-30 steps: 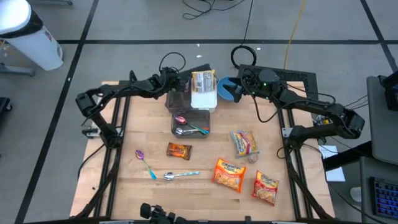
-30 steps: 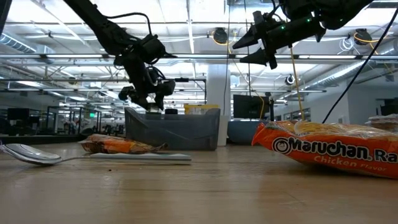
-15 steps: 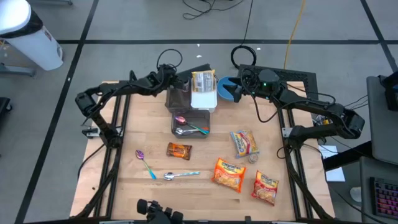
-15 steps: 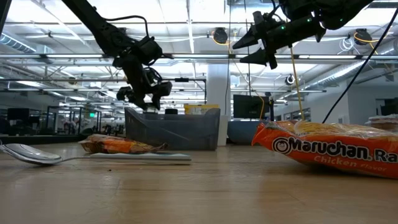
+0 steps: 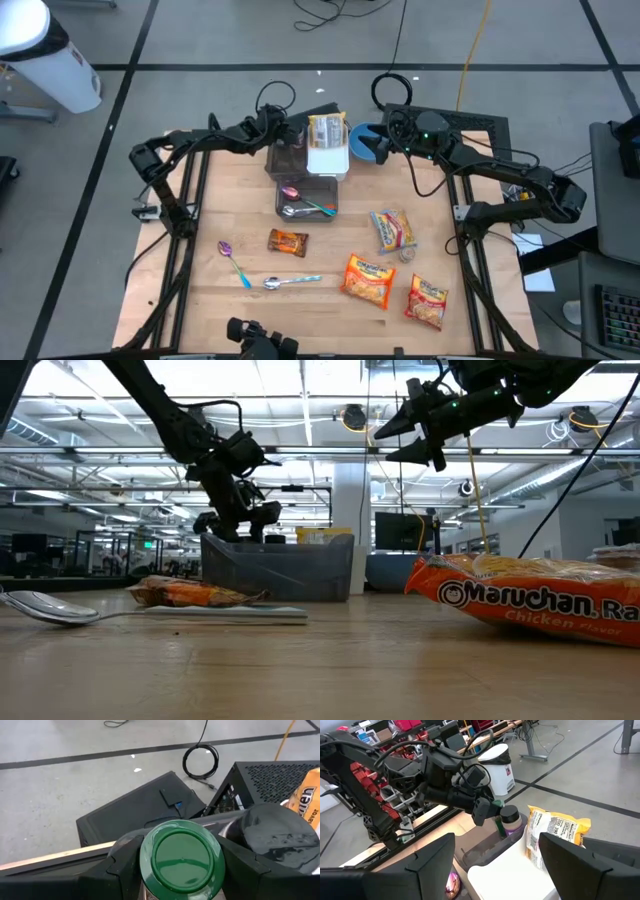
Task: Pick & Place Food Item
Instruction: Put the green seasoning bottle into the top black bin, then put the orange noodle pack into the white bin
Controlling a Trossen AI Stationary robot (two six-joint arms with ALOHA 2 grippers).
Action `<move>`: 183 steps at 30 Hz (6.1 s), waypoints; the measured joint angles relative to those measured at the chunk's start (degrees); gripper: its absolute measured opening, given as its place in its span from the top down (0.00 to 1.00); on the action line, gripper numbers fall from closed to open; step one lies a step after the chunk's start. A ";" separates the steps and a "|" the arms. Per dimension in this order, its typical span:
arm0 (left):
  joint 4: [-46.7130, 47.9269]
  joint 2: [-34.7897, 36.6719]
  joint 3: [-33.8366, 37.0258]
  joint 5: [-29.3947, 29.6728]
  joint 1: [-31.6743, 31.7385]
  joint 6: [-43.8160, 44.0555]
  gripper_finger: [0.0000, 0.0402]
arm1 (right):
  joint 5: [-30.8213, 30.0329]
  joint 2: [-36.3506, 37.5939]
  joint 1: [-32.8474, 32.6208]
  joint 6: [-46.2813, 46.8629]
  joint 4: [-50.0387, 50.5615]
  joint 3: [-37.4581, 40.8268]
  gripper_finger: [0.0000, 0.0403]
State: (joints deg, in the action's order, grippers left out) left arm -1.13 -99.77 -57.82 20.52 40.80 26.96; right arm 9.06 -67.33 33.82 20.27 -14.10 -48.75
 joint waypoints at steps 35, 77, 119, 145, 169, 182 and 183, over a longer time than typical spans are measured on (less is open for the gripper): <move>-0.36 1.62 -0.77 -0.99 0.00 -4.14 0.17 | 0.02 -0.02 1.09 0.02 0.78 0.00 0.30; 6.31 38.90 -4.55 -35.89 -1.90 -12.78 0.97 | 0.11 0.00 -1.16 3.80 -2.33 0.00 0.31; -4.68 60.04 18.86 -36.99 -3.82 -1.18 0.84 | 10.80 5.81 -13.61 -0.32 -1.45 0.00 0.99; -4.67 60.04 18.86 -36.96 -3.82 -1.18 0.84 | 10.70 5.81 -15.25 -1.59 5.32 0.00 0.99; -4.67 60.04 18.84 -36.96 -3.82 -1.18 0.84 | 10.67 5.81 -15.19 -0.79 5.32 0.00 0.99; -4.67 60.03 18.84 -36.96 -3.82 -1.18 0.84 | 10.40 5.81 -15.19 -1.56 5.32 0.00 0.99; -4.67 60.04 18.84 -36.96 -3.82 -1.18 0.84 | 10.25 5.81 -15.19 -1.65 5.32 0.00 0.99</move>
State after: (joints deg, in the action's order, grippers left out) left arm -5.80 -39.72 -38.98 -16.45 36.97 25.78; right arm 19.31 -61.52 18.63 18.62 -8.78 -48.75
